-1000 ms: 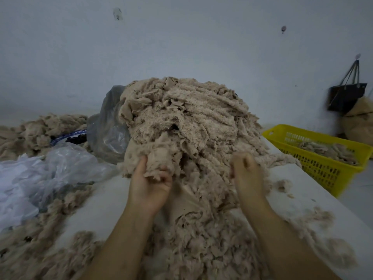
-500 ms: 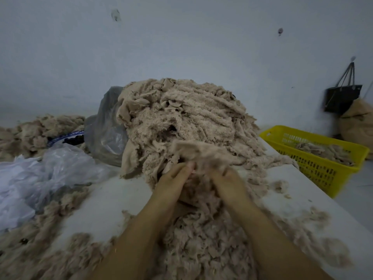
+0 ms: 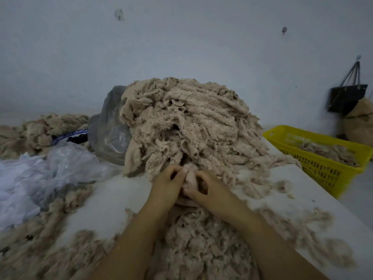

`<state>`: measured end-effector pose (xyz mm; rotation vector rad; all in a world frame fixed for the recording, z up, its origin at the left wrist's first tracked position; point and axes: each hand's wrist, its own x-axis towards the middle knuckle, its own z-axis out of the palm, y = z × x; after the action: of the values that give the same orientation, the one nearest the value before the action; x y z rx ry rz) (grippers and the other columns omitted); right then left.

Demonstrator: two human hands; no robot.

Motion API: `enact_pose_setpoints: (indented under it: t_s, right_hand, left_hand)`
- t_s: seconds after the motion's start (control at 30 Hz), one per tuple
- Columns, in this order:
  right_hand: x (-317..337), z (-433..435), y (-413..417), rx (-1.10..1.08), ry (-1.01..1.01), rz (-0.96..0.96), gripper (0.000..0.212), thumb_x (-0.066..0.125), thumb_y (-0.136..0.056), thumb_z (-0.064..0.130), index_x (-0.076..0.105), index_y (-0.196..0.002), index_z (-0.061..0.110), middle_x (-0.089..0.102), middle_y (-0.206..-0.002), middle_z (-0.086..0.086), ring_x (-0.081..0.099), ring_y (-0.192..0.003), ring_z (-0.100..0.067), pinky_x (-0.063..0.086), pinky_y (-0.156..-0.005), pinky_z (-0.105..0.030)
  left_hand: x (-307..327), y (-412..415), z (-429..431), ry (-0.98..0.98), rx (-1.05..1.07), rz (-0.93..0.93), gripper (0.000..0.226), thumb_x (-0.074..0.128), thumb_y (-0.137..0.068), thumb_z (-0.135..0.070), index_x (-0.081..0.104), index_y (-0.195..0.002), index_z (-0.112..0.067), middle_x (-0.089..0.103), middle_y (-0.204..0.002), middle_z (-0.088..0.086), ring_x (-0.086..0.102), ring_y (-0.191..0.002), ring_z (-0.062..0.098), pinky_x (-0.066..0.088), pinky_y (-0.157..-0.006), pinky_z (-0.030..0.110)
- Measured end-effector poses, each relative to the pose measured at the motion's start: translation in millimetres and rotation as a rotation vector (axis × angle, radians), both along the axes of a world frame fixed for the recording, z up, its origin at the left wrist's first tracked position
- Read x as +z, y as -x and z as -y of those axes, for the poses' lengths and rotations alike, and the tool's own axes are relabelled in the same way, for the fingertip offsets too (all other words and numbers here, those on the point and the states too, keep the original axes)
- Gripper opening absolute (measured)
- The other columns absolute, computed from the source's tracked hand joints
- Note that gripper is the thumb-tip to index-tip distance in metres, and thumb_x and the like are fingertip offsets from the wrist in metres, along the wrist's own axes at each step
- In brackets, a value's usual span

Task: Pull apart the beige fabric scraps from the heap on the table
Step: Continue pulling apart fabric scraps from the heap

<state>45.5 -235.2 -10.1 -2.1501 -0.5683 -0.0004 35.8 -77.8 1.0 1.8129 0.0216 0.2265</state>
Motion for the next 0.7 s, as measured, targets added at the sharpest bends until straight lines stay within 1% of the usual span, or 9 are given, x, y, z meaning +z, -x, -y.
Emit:
enact_pose_setpoints:
  t_s: [0.03, 0.1, 0.2, 0.3, 0.4, 0.53, 0.57, 0.63, 0.7]
  right_hand:
    - [2.2, -0.6, 0.1, -0.021, 0.001, 0.008, 0.013, 0.061, -0.091, 0.047, 0.056, -0.102, 0.041, 0.055, -0.097, 0.021, 0.054, -0.085, 0.005, 0.039, -0.065, -0.007]
    - [5.8, 4.9, -1.3, -0.091, -0.096, 0.057, 0.02, 0.055, -0.098, 0.022, 0.055, -0.085, 0.037, 0.056, -0.077, 0.019, 0.052, -0.07, 0.004, 0.036, -0.056, -0.007]
    - [10.8, 14.2, -0.7, -0.235, -0.394, -0.042, 0.017, 0.049, -0.101, 0.031, 0.059, -0.089, 0.038, 0.06, -0.077, 0.03, 0.057, -0.076, 0.005, 0.038, -0.066, -0.007]
    - [17.2, 11.0, 1.7, -0.278, -0.694, -0.208, 0.027, 0.048, -0.103, 0.038, 0.071, -0.094, 0.027, 0.075, -0.087, 0.012, 0.07, -0.088, -0.011, 0.053, -0.078, -0.028]
    - [26.5, 19.4, -4.9, -0.378, -0.982, -0.331, 0.03, 0.047, -0.103, 0.041, 0.07, -0.088, 0.029, 0.076, -0.077, 0.013, 0.073, -0.077, -0.008, 0.054, -0.074, -0.033]
    - [28.1, 28.7, -9.8, -0.515, -1.076, -0.403, 0.033, 0.051, -0.099, 0.049, 0.067, -0.085, 0.023, 0.074, -0.065, 0.007, 0.07, -0.08, -0.02, 0.054, -0.074, -0.04]
    - [28.2, 27.8, -9.4, -0.527, -1.065, -0.404, 0.034, 0.052, -0.099, 0.05, 0.067, -0.084, 0.023, 0.073, -0.065, 0.006, 0.07, -0.081, -0.022, 0.055, -0.076, -0.042]
    - [29.7, 22.8, -7.1, -0.499, -1.026, -0.396, 0.037, 0.052, -0.099, 0.048, 0.071, -0.079, 0.023, 0.075, -0.069, 0.003, 0.072, -0.077, -0.023, 0.057, -0.082, -0.046]
    - [31.2, 17.4, -4.0, -0.449, -0.976, -0.376, 0.046, 0.052, -0.099, 0.046, 0.075, -0.068, 0.021, 0.076, -0.074, -0.002, 0.074, -0.075, -0.024, 0.057, -0.084, -0.048]
  left_hand:
    - [0.7, 0.5, -0.9, 0.1, 0.019, -0.004, 0.028, 0.055, -0.101, -0.039, 0.064, -0.08, -0.024, 0.069, -0.071, -0.001, 0.066, -0.071, 0.019, 0.056, -0.07, 0.04]
    - [3.2, 1.2, -0.2, 0.227, 0.032, -0.003, 0.034, 0.054, -0.101, -0.039, 0.059, -0.07, -0.024, 0.064, -0.068, 0.004, 0.06, -0.063, 0.017, 0.051, -0.062, 0.032]
    - [9.3, 3.6, 3.9, 0.371, 0.011, -0.011, 0.037, 0.055, -0.1, -0.037, 0.053, -0.069, -0.016, 0.062, -0.063, 0.009, 0.059, -0.054, 0.017, 0.051, -0.053, 0.028]
    - [14.9, 6.2, 3.2, 0.499, 0.037, -0.012, 0.036, 0.064, -0.092, -0.046, 0.06, -0.084, -0.011, 0.066, -0.086, 0.017, 0.061, -0.076, 0.026, 0.052, -0.073, 0.039]
    - [16.8, 6.0, -4.9, 0.484, 0.098, -0.044, 0.041, 0.06, -0.091, -0.057, 0.06, -0.08, -0.018, 0.061, -0.091, 0.015, 0.056, -0.084, 0.029, 0.053, -0.08, 0.05]
    - [17.3, -0.1, -14.5, 0.582, 0.189, -0.068, 0.046, 0.056, -0.094, -0.056, 0.07, -0.104, -0.013, 0.075, -0.1, 0.012, 0.07, -0.095, 0.031, 0.057, -0.09, 0.05]
    - [14.9, -1.8, -16.8, 0.47, 0.24, -0.05, 0.045, 0.056, -0.096, -0.053, 0.07, -0.103, -0.01, 0.074, -0.096, 0.012, 0.069, -0.094, 0.032, 0.057, -0.087, 0.045]
    - [4.7, -4.3, -19.6, -0.171, 0.298, 0.015, 0.035, 0.055, -0.097, -0.047, 0.067, -0.09, -0.015, 0.067, -0.097, 0.002, 0.06, -0.102, 0.03, 0.046, -0.083, 0.036]
    - [3.1, -1.4, -15.6, -0.655, 0.29, 0.164, 0.028, 0.051, -0.098, -0.051, 0.069, -0.101, -0.03, 0.058, -0.119, -0.013, 0.044, -0.125, 0.021, 0.033, -0.097, 0.032]
